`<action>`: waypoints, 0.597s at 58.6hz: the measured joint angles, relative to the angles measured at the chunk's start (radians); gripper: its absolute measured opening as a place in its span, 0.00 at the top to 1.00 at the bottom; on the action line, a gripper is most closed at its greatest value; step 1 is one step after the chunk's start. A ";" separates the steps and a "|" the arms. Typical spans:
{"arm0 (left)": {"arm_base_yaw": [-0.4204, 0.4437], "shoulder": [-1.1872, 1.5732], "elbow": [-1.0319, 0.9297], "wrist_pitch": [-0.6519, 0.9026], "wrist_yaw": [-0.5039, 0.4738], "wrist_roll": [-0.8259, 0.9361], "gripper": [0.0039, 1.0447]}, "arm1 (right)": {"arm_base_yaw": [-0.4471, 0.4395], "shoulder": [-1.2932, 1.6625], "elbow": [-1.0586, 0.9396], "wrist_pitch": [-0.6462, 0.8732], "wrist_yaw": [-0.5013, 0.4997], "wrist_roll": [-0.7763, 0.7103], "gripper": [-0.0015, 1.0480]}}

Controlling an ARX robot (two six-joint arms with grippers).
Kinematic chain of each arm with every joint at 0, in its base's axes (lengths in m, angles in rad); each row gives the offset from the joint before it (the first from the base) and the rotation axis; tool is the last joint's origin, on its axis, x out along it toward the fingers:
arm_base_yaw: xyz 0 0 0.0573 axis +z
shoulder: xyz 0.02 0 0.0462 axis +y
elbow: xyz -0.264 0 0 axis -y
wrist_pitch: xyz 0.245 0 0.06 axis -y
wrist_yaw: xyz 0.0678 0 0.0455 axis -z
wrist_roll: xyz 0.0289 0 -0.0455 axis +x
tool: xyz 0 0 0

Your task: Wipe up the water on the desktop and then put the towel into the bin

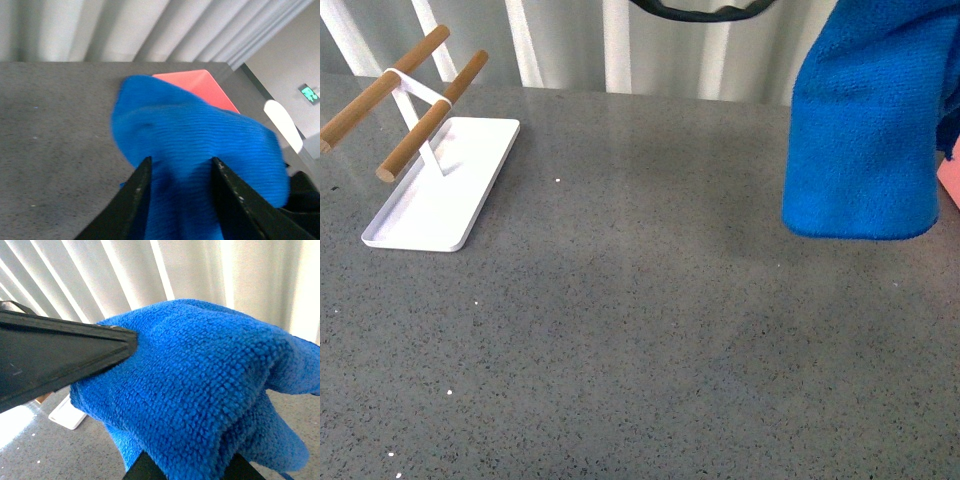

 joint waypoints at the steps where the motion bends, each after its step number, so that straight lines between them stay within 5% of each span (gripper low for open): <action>1: 0.014 0.000 0.000 0.000 -0.001 -0.005 0.62 | -0.006 -0.005 0.000 -0.006 0.000 0.000 0.95; 23: 0.377 -0.086 -0.156 0.002 0.058 0.038 0.05 | -0.099 -0.017 0.040 -0.151 0.027 -0.058 0.95; 35: 0.667 -0.380 -0.442 -0.069 0.228 0.243 0.06 | -0.130 0.057 0.071 -0.174 0.051 -0.095 0.95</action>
